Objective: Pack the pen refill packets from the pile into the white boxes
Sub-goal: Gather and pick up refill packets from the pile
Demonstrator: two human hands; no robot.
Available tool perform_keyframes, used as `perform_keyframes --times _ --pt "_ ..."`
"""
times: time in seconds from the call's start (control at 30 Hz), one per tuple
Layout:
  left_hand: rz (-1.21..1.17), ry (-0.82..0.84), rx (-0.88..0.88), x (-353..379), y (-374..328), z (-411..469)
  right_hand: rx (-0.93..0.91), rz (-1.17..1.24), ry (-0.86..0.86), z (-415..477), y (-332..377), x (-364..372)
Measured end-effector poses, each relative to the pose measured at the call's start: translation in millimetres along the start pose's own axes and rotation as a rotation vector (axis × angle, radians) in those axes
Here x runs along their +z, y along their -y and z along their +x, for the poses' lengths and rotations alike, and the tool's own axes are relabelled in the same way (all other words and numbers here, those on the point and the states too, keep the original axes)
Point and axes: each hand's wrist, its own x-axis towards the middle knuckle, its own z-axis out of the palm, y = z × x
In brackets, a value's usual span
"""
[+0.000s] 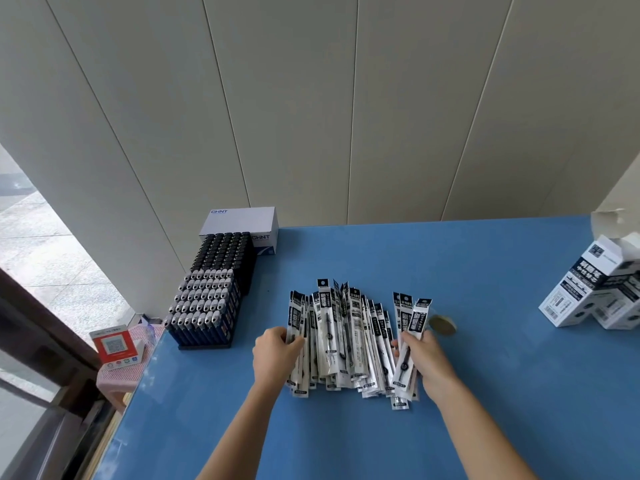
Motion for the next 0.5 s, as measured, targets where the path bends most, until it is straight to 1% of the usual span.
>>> perform_keyframes --times 0.23,0.33,0.4,0.5 --pt "-0.014 0.023 -0.031 -8 7 5 0.006 -0.023 0.017 -13 2 6" --pt "-0.05 0.071 -0.06 -12 9 8 -0.012 -0.027 0.044 -19 2 7" --pt "-0.128 0.104 -0.067 -18 7 7 -0.038 -0.029 0.059 -22 0 7" --pt "-0.337 0.149 -0.055 -30 1 2 -0.088 -0.07 0.087 -28 -1 6"
